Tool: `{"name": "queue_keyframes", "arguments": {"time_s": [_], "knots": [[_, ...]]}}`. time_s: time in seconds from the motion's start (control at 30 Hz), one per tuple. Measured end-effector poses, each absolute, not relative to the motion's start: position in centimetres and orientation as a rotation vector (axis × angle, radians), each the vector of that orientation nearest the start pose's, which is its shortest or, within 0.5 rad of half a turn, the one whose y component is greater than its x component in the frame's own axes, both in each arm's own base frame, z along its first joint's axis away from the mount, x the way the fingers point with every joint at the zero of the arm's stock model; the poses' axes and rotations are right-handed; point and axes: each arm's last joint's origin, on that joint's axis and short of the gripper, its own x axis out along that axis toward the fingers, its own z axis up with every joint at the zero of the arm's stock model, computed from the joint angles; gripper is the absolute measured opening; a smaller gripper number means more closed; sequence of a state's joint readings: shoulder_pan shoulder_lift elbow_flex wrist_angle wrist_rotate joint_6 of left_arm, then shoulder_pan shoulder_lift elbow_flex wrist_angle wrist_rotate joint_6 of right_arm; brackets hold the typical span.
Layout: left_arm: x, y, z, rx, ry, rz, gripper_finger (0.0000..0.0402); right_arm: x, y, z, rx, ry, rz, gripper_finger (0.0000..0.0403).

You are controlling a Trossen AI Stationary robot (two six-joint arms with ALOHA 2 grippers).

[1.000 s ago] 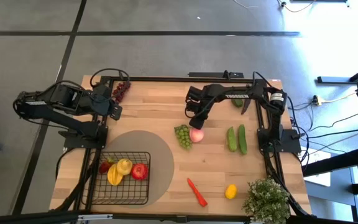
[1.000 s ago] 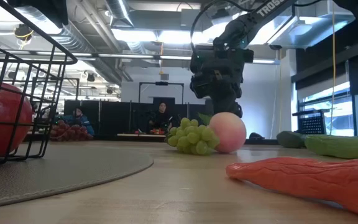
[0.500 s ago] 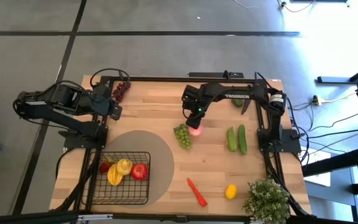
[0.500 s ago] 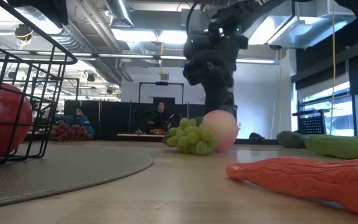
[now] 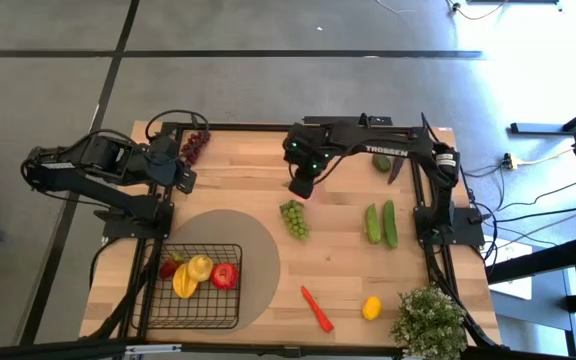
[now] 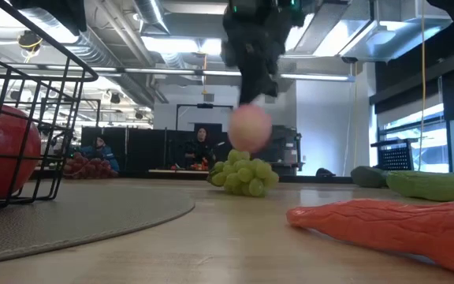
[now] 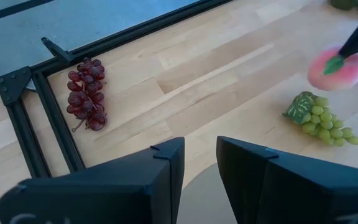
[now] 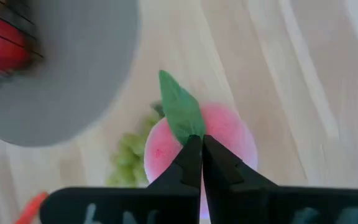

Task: Build produce basket
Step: Put the pink peach into the wire basket

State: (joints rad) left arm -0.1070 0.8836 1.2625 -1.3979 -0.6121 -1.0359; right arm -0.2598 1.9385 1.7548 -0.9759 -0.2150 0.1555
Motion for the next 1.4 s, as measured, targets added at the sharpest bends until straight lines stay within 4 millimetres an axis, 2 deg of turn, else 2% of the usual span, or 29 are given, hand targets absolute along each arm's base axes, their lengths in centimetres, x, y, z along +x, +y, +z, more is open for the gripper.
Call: {"name": "queue_keyframes", "arguments": {"time_s": [0.37,0.53,0.8,0.93,1.03,1.4], "knots": [[10.7,0.5,37.6,-0.514,0.636,0.868,0.0084,41.3,-5.5,34.6,0.309,0.895,-0.117,0.0],[10.7,0.5,37.6,-0.473,0.655,0.851,0.0084,42.1,-2.9,36.7,0.277,0.759,-0.064,0.0],[10.7,0.5,37.6,-0.452,0.663,0.842,0.0084,43.9,1.2,38.8,0.272,0.503,0.05,0.0],[10.7,0.5,37.6,-0.452,0.662,0.843,0.0084,44.8,3.4,38.9,0.264,0.419,0.11,0.0],[10.7,0.6,37.7,-0.443,0.655,0.851,0.0084,45.8,4.9,38.2,0.284,0.377,0.144,0.0],[10.7,0.6,37.7,-0.393,0.665,0.843,0.0084,49.1,8.7,33.4,0.33,0.4,0.273,0.0]]}}
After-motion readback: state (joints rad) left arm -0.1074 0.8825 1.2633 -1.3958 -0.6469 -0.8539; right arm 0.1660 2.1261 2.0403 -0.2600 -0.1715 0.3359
